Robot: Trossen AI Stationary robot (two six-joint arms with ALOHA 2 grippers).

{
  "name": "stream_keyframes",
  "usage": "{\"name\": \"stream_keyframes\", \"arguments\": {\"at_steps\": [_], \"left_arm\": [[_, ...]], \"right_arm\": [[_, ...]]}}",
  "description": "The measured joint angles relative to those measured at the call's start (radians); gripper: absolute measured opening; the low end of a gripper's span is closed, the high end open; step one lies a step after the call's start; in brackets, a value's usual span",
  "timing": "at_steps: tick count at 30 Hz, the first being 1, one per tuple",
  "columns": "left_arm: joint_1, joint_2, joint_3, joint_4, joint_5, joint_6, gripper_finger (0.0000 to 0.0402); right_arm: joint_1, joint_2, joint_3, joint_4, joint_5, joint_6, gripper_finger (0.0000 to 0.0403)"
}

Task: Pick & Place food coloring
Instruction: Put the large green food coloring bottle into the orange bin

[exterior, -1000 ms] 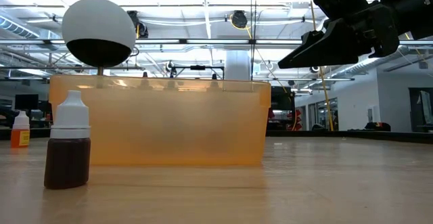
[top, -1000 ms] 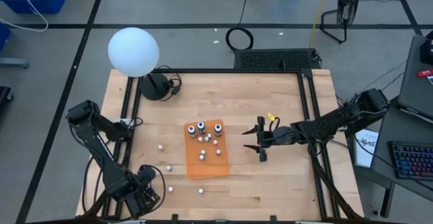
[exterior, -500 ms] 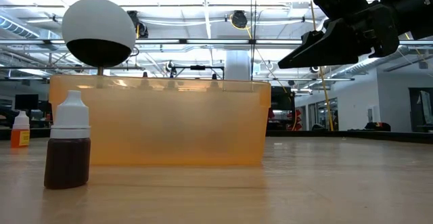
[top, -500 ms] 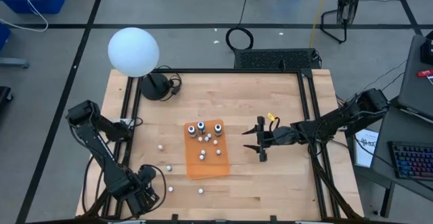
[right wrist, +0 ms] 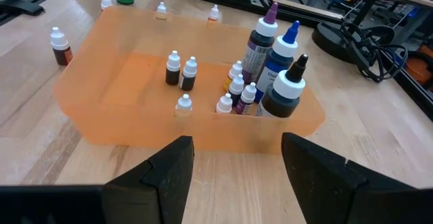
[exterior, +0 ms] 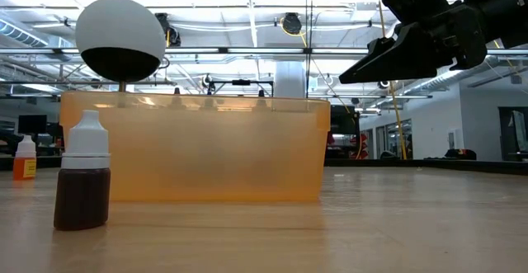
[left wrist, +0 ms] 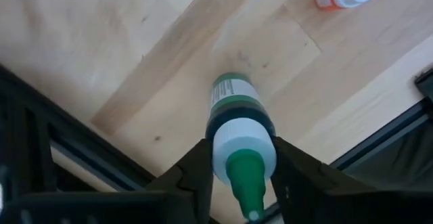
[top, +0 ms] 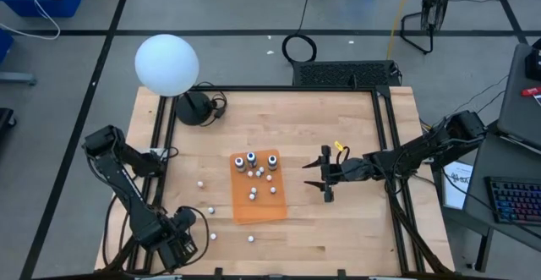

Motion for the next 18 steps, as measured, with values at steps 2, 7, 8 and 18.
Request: {"name": "stream_keyframes", "arguments": {"at_steps": [2, 7, 8, 18], "left_arm": [[0.002, 0.000, 0.000, 0.000, -0.015, 0.037, 0.0120], [0.020, 0.000, 0.000, -0.001, -0.024, 0.094, 0.0120], [0.024, 0.000, 0.000, -0.001, -0.023, 0.101, 0.0120], [0.071, -0.017, 0.058, -0.019, -0.046, 0.188, 0.0120]], "right_arm": [[0.000, 0.000, 0.000, 0.000, 0.000, 0.000, 0.0212], [0.000, 0.000, 0.000, 0.000, 0.000, 0.000, 0.0212], [0.000, 0.000, 0.000, 0.000, 0.000, 0.000, 0.0212], [0.000, 0.000, 0.000, 0.000, 0.000, 0.000, 0.0212]]}}
